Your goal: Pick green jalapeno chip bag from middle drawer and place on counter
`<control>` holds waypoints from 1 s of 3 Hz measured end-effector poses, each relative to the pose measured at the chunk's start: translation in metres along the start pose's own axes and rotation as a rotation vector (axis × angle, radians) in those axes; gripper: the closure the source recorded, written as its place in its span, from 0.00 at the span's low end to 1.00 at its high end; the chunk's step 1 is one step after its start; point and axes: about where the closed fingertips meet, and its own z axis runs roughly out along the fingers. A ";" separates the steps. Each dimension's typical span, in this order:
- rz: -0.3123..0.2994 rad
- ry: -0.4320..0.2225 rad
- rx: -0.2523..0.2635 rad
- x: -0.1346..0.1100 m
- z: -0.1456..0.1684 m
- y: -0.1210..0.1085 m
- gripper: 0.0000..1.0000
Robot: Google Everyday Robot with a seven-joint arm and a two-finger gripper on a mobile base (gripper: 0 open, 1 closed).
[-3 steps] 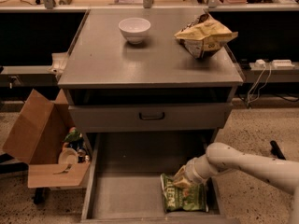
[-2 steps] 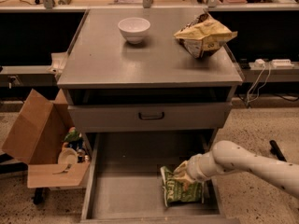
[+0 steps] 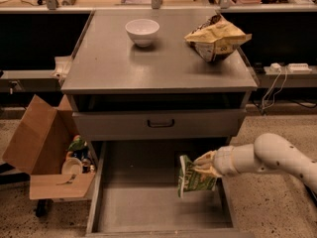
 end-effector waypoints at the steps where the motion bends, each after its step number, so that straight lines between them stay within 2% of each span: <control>1: -0.001 0.000 -0.014 0.001 0.001 0.002 1.00; 2: -0.041 0.000 -0.024 -0.018 0.000 -0.003 1.00; 3: -0.168 -0.019 -0.058 -0.083 -0.017 -0.009 1.00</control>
Offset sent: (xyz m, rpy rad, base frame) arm 0.0110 0.0240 0.0479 -0.0330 -0.0456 0.1099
